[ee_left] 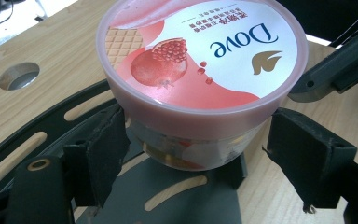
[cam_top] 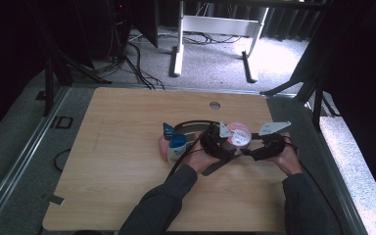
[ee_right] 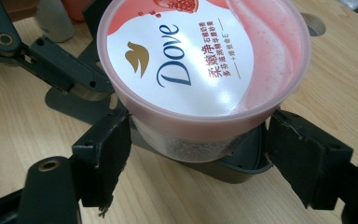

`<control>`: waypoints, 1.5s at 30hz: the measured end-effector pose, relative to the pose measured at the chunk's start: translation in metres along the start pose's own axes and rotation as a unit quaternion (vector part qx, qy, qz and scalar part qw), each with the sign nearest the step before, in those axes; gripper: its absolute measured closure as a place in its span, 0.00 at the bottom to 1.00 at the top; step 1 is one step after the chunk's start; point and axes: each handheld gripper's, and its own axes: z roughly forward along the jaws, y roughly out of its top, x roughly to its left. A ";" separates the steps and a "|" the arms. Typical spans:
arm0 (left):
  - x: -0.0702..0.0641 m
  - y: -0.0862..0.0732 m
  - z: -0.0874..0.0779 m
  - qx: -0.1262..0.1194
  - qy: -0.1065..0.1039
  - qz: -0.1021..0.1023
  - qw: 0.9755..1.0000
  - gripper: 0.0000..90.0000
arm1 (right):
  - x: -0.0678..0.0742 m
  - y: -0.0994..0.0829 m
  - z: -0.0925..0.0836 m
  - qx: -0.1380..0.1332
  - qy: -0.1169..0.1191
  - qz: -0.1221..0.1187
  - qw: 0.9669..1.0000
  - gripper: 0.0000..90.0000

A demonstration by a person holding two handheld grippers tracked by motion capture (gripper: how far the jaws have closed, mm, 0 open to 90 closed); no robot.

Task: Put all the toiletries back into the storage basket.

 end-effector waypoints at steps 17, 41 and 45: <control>0.010 0.002 0.013 0.010 0.010 -0.009 1.000 0.24 | -0.010 0.000 0.012 0.003 -0.013 0.023 1.000 0.25; 0.014 -0.006 0.035 0.034 -0.005 -0.027 0.999 0.25 | -0.014 -0.012 0.028 0.028 -0.026 0.039 0.998 0.26; 0.015 -0.008 0.038 0.038 -0.007 -0.028 0.999 0.26 | -0.015 -0.013 0.030 0.033 -0.027 0.042 0.998 0.26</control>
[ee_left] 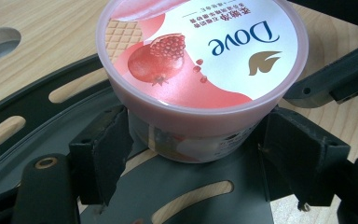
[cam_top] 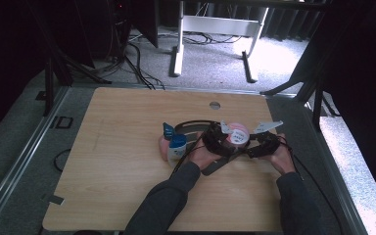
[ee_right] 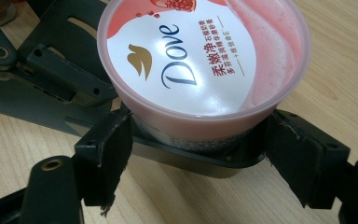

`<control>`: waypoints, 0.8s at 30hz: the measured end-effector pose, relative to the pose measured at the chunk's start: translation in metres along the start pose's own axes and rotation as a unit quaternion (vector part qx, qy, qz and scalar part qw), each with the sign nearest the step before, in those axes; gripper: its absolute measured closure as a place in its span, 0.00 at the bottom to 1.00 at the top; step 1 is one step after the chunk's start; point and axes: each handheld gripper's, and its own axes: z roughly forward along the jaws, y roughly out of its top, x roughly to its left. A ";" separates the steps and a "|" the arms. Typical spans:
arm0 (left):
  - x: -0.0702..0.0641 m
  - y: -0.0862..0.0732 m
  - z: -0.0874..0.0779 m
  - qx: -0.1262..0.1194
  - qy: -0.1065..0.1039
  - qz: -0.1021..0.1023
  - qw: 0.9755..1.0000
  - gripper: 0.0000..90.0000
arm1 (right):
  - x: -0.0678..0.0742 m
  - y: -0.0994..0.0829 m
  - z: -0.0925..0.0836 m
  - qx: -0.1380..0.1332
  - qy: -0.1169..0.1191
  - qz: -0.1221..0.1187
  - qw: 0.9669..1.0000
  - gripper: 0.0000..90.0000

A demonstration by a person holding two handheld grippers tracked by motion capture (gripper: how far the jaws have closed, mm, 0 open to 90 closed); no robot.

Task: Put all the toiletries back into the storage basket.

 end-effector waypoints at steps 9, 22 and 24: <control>0.000 -0.004 0.003 0.010 -0.003 0.000 1.000 0.29 | 0.000 -0.003 0.004 0.011 0.001 -0.004 1.000 0.26; 0.000 -0.006 0.002 0.001 -0.006 0.003 1.000 0.34 | -0.003 -0.005 -0.006 0.014 -0.010 0.003 1.000 0.20; 0.000 -0.007 0.002 0.000 -0.005 0.003 1.000 0.35 | -0.004 -0.008 -0.003 0.025 -0.011 0.007 1.000 0.19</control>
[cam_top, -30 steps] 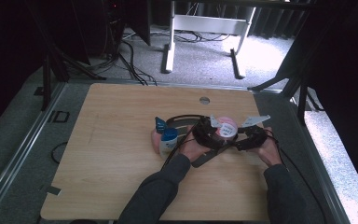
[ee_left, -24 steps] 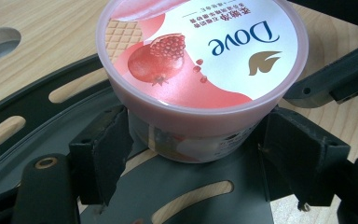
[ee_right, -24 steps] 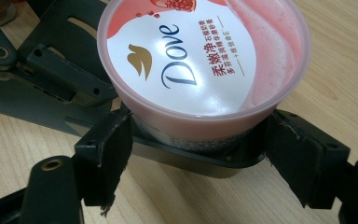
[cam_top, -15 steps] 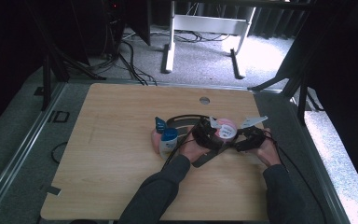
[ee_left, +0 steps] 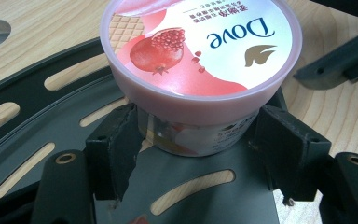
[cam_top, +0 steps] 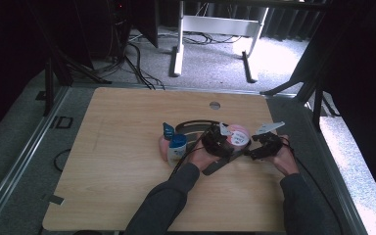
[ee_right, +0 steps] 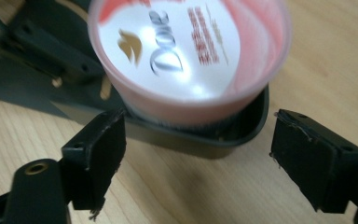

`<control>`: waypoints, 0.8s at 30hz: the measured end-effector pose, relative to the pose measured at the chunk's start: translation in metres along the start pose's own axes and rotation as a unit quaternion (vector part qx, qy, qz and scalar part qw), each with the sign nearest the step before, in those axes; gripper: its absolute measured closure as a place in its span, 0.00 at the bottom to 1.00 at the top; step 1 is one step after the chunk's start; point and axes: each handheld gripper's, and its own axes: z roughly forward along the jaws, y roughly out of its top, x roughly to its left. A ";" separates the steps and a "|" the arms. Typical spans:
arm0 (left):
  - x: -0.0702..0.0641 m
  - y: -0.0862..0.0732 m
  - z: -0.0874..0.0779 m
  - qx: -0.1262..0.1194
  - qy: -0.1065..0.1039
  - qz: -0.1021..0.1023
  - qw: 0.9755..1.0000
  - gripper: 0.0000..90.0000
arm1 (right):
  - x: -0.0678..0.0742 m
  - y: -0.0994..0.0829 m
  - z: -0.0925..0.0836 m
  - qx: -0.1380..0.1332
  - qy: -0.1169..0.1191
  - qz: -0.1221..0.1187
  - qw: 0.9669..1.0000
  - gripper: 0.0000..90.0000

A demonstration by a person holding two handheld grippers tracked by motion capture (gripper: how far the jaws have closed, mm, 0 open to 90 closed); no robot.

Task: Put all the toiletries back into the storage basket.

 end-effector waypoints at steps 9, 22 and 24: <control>-0.002 0.000 -0.002 0.001 -0.001 -0.008 1.000 0.38 | -0.003 -0.008 0.010 -0.008 0.017 0.030 0.999 0.18; -0.006 -0.002 -0.011 0.008 0.000 -0.023 1.000 0.43 | 0.004 -0.014 0.002 -0.035 0.008 0.035 0.999 0.25; -0.007 -0.003 -0.014 0.007 -0.002 -0.022 1.000 0.43 | 0.008 -0.017 0.000 -0.035 0.009 0.035 0.999 0.25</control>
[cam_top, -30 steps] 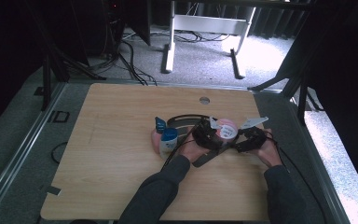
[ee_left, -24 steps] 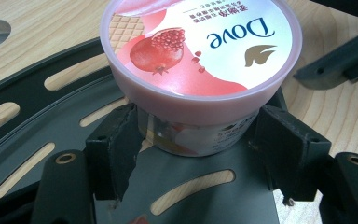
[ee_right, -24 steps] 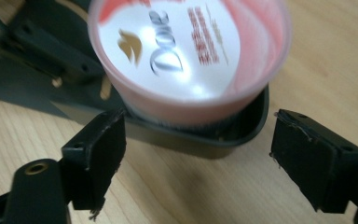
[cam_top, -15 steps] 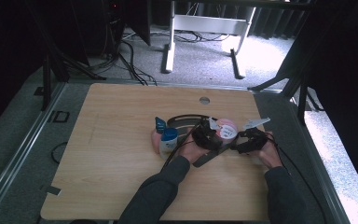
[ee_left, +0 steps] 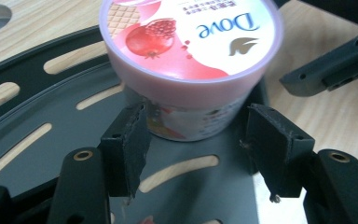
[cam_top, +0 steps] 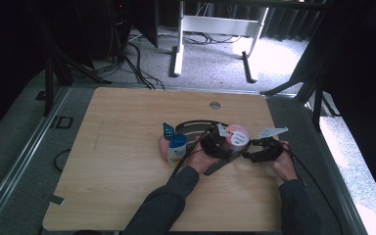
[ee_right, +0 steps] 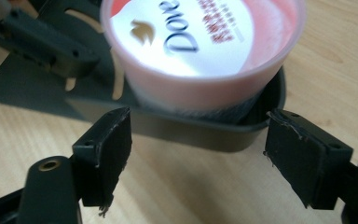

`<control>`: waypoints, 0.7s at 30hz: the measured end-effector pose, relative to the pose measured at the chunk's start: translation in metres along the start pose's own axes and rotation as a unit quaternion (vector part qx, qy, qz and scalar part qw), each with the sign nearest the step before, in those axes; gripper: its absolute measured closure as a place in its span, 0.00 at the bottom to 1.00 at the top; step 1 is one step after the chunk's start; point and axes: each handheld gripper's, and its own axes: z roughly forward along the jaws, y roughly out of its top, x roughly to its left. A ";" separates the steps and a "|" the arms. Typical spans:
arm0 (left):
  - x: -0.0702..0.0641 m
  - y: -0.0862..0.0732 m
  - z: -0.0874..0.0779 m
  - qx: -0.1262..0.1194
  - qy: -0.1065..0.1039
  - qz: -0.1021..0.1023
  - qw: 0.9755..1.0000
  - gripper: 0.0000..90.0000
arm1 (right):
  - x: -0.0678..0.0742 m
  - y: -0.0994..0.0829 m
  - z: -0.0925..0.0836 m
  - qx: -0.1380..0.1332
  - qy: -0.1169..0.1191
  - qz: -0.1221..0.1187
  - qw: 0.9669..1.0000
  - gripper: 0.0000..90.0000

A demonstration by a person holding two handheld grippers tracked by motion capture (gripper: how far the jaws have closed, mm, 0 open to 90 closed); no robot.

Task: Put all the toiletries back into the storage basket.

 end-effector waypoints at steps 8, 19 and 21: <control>-0.006 0.002 -0.019 -0.011 -0.024 0.000 1.000 0.48 | 0.017 -0.015 -0.001 0.014 -0.007 -0.005 1.000 0.27; -0.016 0.004 -0.042 -0.026 -0.059 0.010 0.998 0.54 | 0.039 -0.038 -0.006 0.000 -0.021 0.001 1.000 0.26; -0.019 0.004 -0.046 -0.026 -0.060 0.014 0.998 0.56 | 0.043 -0.042 -0.007 -0.002 -0.023 -0.002 1.000 0.26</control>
